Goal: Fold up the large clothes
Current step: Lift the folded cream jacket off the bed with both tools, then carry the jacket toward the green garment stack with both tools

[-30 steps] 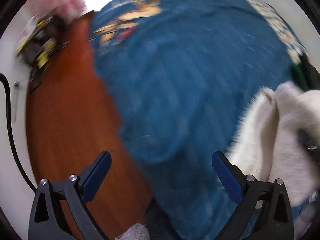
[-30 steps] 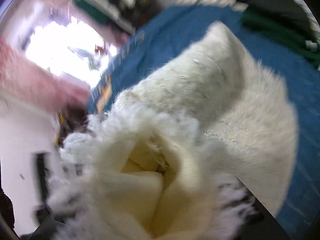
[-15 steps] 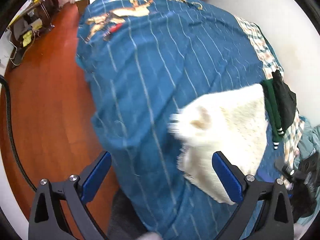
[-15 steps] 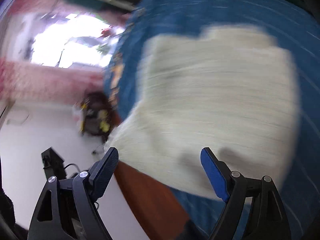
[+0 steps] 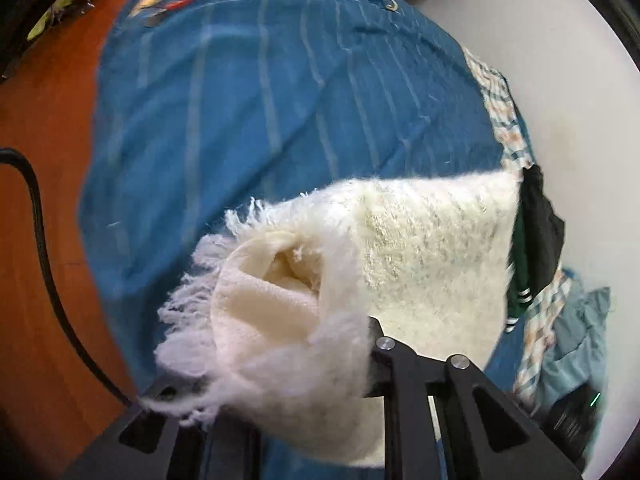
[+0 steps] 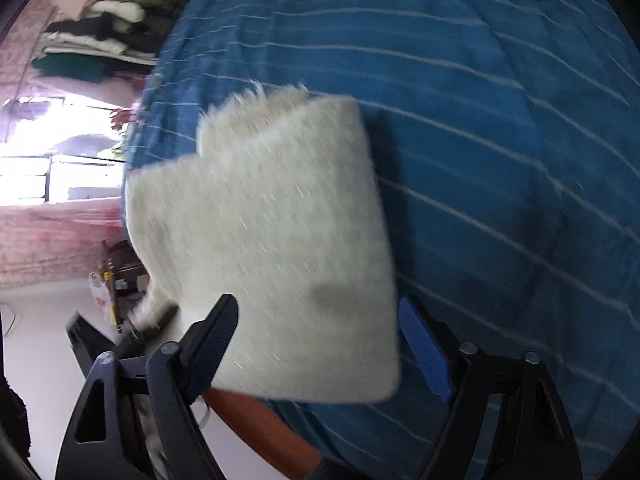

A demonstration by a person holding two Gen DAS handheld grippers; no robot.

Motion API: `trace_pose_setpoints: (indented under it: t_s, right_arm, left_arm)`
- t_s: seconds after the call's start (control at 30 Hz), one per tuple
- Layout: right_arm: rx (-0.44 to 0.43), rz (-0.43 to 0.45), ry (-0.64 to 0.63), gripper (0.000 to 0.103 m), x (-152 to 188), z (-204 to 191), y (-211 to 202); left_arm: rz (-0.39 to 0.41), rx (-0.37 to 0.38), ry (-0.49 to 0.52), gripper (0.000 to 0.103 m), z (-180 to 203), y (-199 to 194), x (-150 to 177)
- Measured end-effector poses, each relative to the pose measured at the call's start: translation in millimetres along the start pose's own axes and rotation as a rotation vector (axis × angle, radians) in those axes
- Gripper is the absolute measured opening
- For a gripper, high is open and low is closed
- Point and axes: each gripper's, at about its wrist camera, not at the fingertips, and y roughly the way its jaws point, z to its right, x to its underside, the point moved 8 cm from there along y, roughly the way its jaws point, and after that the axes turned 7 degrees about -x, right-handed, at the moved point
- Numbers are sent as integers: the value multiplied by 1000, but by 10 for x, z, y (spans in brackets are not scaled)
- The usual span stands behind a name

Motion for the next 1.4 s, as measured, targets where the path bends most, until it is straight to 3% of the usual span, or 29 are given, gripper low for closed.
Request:
trace_pose_setpoints:
  t_s: [0.07,0.13,0.2,0.3,0.37,0.43,0.53,0.57,0.63,0.67,0.7,0.87,0.93,0.97,1.0,1.1,1.13,1.17,1.27,1.33,1.4]
  right_arm:
    - [-8,-17,-49,74,-152,-224,136]
    - [-7,-42,-99,58,-254,-417,300]
    - [69,-75,-153,48,-367,-504,547]
    - [190,-147,-151,46,-555,-363,1091]
    - [202,-154,-141,46,-652,-328,1258]
    - [246,-192,-183,46,-677,-396,1276]
    - [211,-225,-143,47,-698,-453,1107]
    - [182,-221,-128,49,-709,-483,994]
    - [120,-187,-121,59,-716,-543,734]
    - [92,-168,-117,66,-701,-548,607]
    - [82,-153,-114,67,-683,-536,526]
    - [28,-144,-28,66,-337,-264,302]
    - [14,-170,-13,54,-190,-206,430]
    - [22,-202,-15,34,-80,-173,525]
    - [39,-231,-17,31,59,-102,560]
    - [146,-261,-77,31,207,17,852]
    - [157,-263,-64,32,194,49,929]
    - [154,-264,-42,34,164,65,974]
    - [120,-288,0,35,30,46,970]
    - [49,-275,15,41,-48,17,859]
    - [-38,-219,19,69,-157,23,691]
  left_arm:
    - [-26,-28,-25,14,-223,71,84]
    - [-54,-31,-50,15,-362,191,80]
    - [-55,-36,-42,18,-383,251,16]
    - [-45,-40,8,21,-330,297,-56]
    - [-47,-42,40,21,-272,301,-73]
    - [-69,-43,46,21,-261,246,-100]
    - [-104,-50,44,29,-298,69,-93]
    - [-98,-64,53,35,-316,-26,-77]
    - [-56,-153,105,61,-305,-265,-73]
    - [-29,-194,139,80,-268,-398,-78]
    - [-9,-216,160,84,-236,-476,-80]
    - [85,-345,333,85,145,-701,-238]
    - [94,-361,384,85,352,-549,-342]
    - [84,-358,393,85,422,-442,-382]
    - [66,-343,404,85,510,-310,-418]
    - [27,-339,465,85,725,167,-475]
    - [-1,-370,480,85,734,417,-506]
    - [-18,-375,482,86,748,543,-522]
    - [-114,-374,421,102,584,1031,-625]
    - [-144,-321,363,103,488,1097,-693]
    - [-154,-287,329,103,420,983,-698]
